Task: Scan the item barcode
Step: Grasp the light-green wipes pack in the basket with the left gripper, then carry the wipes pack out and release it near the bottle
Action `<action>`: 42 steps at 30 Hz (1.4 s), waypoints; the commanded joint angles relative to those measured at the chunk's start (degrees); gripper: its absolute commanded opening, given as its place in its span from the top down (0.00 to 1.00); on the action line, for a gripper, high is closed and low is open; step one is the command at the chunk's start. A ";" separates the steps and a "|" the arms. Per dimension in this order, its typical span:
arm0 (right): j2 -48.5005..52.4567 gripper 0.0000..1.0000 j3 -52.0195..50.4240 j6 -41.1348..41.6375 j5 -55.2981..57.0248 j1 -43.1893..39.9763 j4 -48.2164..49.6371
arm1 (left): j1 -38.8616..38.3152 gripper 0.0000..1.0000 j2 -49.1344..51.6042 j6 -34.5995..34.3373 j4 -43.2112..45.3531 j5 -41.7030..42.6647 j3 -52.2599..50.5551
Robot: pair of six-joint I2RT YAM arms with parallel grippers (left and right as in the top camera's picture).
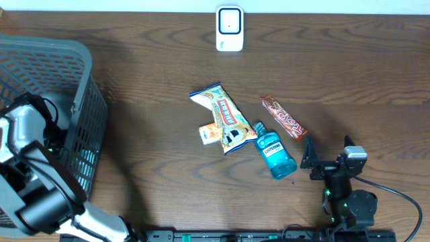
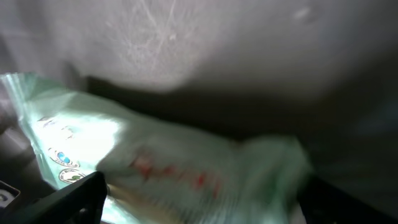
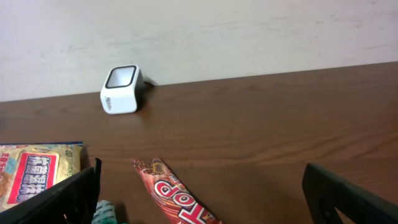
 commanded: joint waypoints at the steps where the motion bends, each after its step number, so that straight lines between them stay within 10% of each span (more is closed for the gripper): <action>1: -0.24 0.01 -0.15 0.37 0.26 -0.07 -0.11 | 0.13 0.02 3.37 1.18 -1.09 -0.87 -0.57; 5: -0.24 0.01 -0.15 0.37 0.26 -0.07 -0.11 | 0.13 0.22 5.18 1.20 -1.70 -0.85 -0.57; 8: -0.24 0.01 -0.15 0.37 0.26 -0.07 -0.11 | 0.20 0.73 4.31 1.18 -2.19 -0.79 -0.24; 10: -0.24 0.01 -0.15 0.37 0.26 -0.07 -0.11 | 0.20 0.91 3.43 1.20 -2.82 -0.59 0.74; 30: -0.24 0.01 -0.15 0.37 0.26 -0.07 -0.11 | -0.81 0.93 -24.24 2.86 -14.21 8.13 31.80; 42: -0.24 0.01 -0.15 0.37 0.26 -0.07 -0.11 | -25.57 0.93 -40.35 2.67 -7.67 5.64 31.76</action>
